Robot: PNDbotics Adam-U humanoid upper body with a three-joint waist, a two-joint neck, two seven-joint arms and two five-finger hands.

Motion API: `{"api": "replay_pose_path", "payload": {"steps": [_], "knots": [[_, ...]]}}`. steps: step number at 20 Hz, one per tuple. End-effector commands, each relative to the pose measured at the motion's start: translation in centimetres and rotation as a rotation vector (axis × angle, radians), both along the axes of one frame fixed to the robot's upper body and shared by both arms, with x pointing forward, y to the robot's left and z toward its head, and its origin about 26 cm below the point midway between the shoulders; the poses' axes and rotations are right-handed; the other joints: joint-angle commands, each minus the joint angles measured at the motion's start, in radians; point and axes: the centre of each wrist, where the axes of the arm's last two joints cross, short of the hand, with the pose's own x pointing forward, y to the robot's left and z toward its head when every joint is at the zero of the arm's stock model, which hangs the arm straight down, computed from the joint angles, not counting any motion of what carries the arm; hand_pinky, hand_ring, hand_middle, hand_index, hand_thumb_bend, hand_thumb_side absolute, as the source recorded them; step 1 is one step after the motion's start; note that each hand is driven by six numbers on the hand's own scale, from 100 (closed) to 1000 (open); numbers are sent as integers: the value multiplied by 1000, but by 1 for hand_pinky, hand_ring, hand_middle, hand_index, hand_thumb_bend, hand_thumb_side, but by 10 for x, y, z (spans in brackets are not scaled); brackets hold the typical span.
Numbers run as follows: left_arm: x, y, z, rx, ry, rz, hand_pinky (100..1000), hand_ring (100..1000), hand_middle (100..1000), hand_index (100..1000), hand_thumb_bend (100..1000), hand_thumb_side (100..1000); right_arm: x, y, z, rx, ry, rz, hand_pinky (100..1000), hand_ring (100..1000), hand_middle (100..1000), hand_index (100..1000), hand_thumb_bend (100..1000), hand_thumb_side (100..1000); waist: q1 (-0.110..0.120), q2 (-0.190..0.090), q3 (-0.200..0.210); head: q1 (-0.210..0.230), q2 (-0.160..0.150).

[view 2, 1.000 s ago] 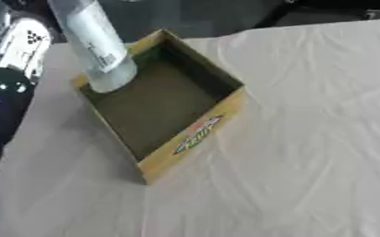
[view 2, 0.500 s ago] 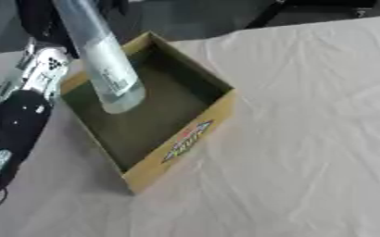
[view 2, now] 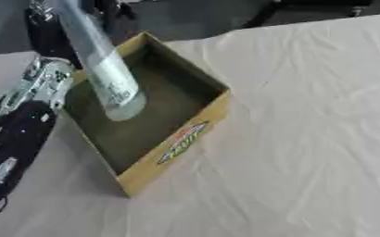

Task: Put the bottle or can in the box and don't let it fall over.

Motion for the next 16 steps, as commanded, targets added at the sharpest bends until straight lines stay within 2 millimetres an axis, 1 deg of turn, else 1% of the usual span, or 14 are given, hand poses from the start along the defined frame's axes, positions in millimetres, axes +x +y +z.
{"api": "replay_pose_path", "payload": {"steps": [1,2,3,4,6,9,11,14,16], "knots": [[-6,1,10,74,-105,4,1000,943,1000,593,100,630,-1,0,4,-18,2,-2,926,1000,1000,918,100,523,-4,-20,3,-7,-6],[-6,1,9,107,-133,6,1000,1000,1000,662,100,634,-1,0,4,-18,4,-1,926,1000,1000,918,100,523,-4,-21,5,-9,-6],[-6,2,9,144,-162,10,1000,1000,1000,688,100,636,-1,0,4,-19,7,-1,926,1000,1000,918,100,523,-4,-23,7,-11,-6],[-6,2,8,176,-186,16,1000,1000,1000,751,100,648,-1,0,4,-19,9,-1,927,1000,1000,918,100,523,-5,-24,8,-13,-5],[-6,3,6,248,-230,31,1000,1000,1000,781,100,659,-2,0,3,-18,13,-4,927,1000,1000,918,100,523,-5,-28,12,-17,0],[-5,6,1,339,-273,60,1000,1000,1000,786,100,661,-3,-1,2,-15,18,-8,927,1000,1000,918,100,523,-6,-33,18,-26,7],[-4,8,-3,390,-285,77,1000,1000,1000,787,100,683,-4,-1,1,-16,25,-12,927,1000,1000,919,100,523,-7,-38,24,-32,14],[-7,13,-6,485,-313,114,1000,1000,1000,767,100,741,-7,-2,-1,-14,33,-22,927,1000,1000,919,100,523,-9,-49,36,-43,24],[-9,16,-8,553,-329,140,1000,1000,1000,762,100,799,-9,-3,-2,-11,39,-30,927,1000,1000,919,100,523,-10,-55,45,-52,30]]}}
